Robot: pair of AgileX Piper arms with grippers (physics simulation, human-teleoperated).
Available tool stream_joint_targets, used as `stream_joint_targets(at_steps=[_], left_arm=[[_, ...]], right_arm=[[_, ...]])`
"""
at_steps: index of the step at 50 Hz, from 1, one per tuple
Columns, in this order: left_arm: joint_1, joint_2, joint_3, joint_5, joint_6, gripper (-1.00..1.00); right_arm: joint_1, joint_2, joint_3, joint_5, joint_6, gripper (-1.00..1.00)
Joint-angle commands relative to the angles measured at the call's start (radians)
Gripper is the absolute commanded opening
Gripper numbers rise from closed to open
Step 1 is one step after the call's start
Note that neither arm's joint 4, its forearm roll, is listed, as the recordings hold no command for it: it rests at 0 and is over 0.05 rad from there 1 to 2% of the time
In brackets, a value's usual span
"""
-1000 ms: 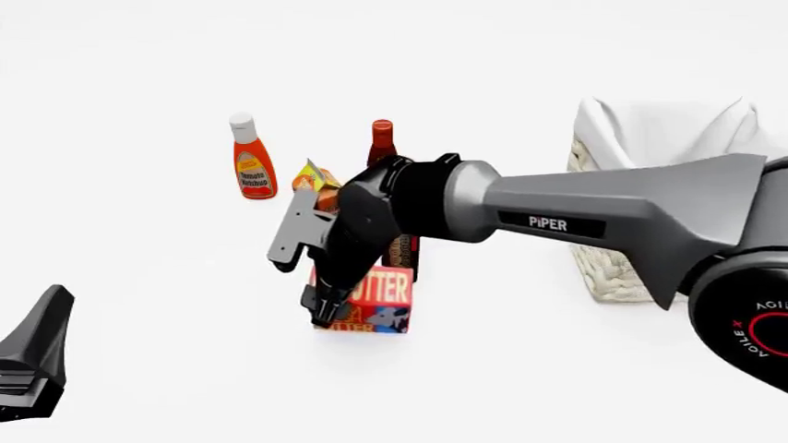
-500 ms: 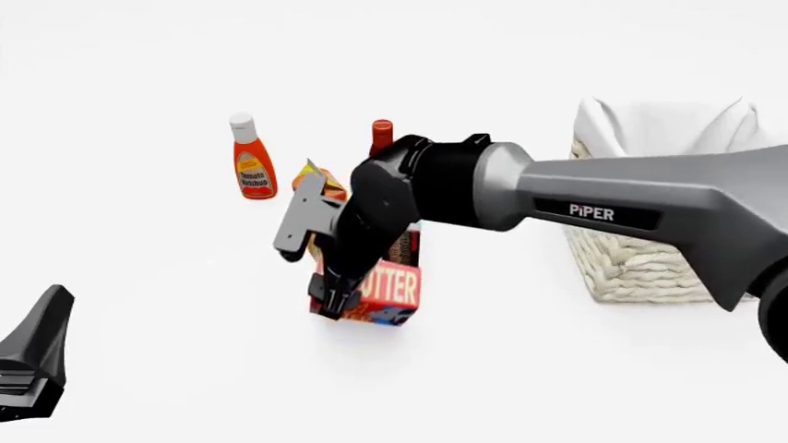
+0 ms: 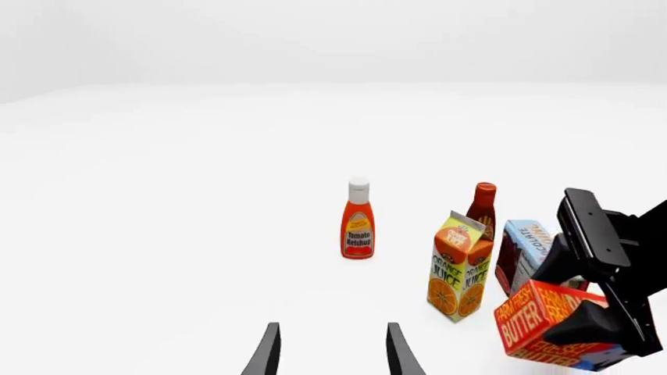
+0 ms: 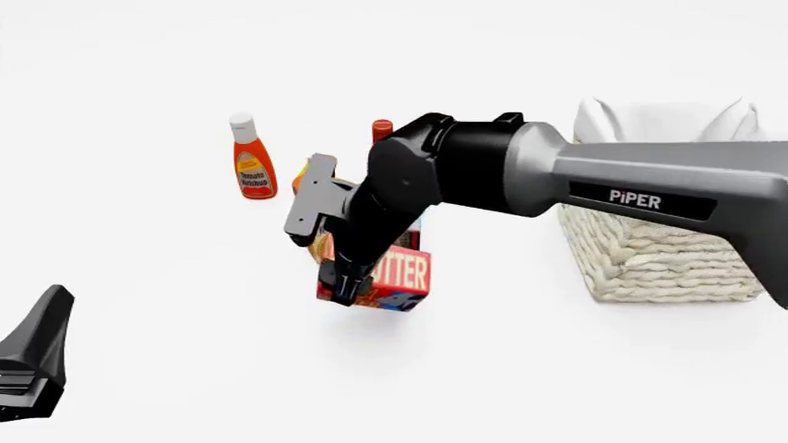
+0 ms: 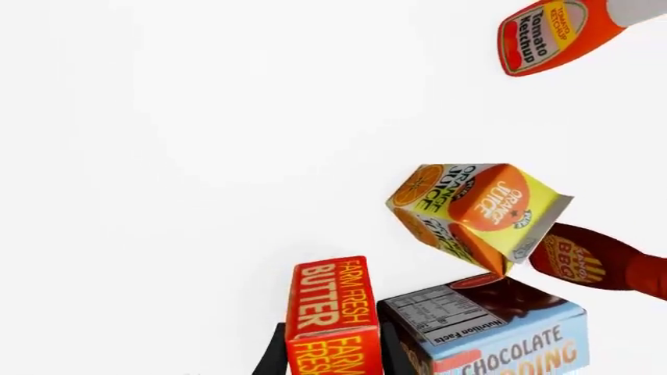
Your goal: Pick the butter and place it in the basket.
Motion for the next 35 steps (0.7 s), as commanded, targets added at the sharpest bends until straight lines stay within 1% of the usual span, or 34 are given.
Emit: stream_joint_targets(at_steps=[1, 6, 8, 16, 27, 35], left_arm=[[0.0, 0.0, 0.0, 0.0, 0.0, 1.0], [0.0, 0.0, 0.0, 0.0, 0.0, 1.0], [0.0, 0.0, 0.0, 0.0, 0.0, 1.0], [0.0, 0.0, 0.0, 0.0, 0.0, 1.0], [0.0, 0.0, 0.0, 0.0, 0.0, 1.0], [0.0, 0.0, 0.0, 0.0, 0.0, 1.0]], right_arm=[[-0.01, -0.04, 0.0, 0.005, 0.002, -1.0], [-0.017, -0.039, -0.004, 0.009, 0.0, -1.0], [-0.008, -0.042, -0.005, 0.016, 0.01, -1.0], [-0.022, -0.06, 0.006, 0.015, -0.009, -1.0], [-0.024, -0.082, 0.012, 0.02, -0.014, -1.0], [-0.012, -0.096, 0.011, 0.027, 0.005, -1.0]])
